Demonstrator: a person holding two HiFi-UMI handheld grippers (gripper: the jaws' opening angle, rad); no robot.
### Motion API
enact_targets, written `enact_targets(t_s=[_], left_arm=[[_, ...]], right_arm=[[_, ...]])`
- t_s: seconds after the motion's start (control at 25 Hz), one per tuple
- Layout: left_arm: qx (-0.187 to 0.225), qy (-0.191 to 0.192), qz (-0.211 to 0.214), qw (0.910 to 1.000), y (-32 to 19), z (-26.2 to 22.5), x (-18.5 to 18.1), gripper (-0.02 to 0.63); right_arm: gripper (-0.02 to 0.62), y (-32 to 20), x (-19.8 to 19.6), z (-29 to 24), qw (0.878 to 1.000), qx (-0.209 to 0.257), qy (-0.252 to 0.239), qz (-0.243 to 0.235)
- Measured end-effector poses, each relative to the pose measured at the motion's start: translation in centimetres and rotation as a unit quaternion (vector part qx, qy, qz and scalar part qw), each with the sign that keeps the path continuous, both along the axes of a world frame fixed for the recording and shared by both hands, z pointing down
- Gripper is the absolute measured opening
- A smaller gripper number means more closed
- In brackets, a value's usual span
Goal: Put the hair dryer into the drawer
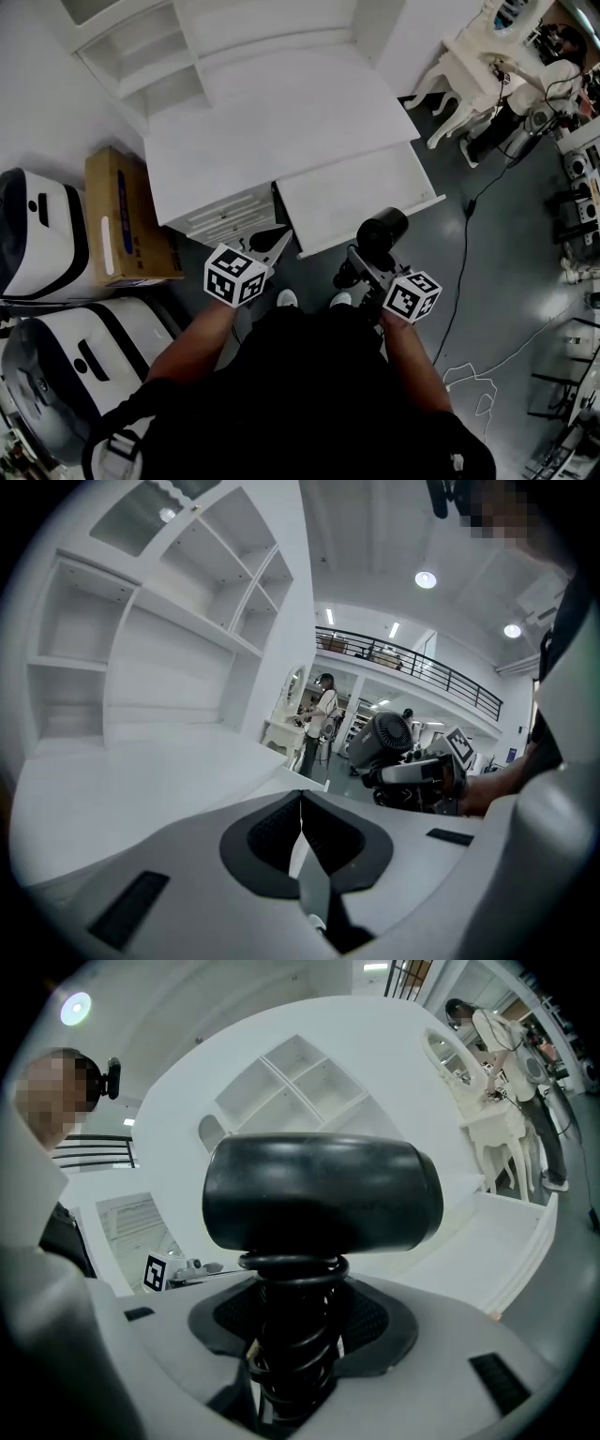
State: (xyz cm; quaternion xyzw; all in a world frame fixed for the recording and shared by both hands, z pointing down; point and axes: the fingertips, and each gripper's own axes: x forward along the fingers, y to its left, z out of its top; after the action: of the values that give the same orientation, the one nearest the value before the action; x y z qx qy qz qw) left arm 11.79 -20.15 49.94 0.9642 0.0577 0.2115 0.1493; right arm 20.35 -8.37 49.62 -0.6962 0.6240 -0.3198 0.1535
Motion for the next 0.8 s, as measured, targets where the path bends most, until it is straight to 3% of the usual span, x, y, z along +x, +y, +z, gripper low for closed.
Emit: enact_targets(t_s=[0.48, 0.8], left_arm=[[0.002, -0.02, -0.093, 0.9955, -3.6, 1.5, 1.1, 0.011], [0.002, -0.042, -0.156, 0.9869, -4.5, 3.7, 5.0, 0.011]], right_arm=[[0.225, -4.7, 5.2, 1.9, 0.997, -0.021, 0.008, -0.077], [0.225, -8.4, 8.6, 5.8, 0.976, -0.076, 0.058, -0.197]])
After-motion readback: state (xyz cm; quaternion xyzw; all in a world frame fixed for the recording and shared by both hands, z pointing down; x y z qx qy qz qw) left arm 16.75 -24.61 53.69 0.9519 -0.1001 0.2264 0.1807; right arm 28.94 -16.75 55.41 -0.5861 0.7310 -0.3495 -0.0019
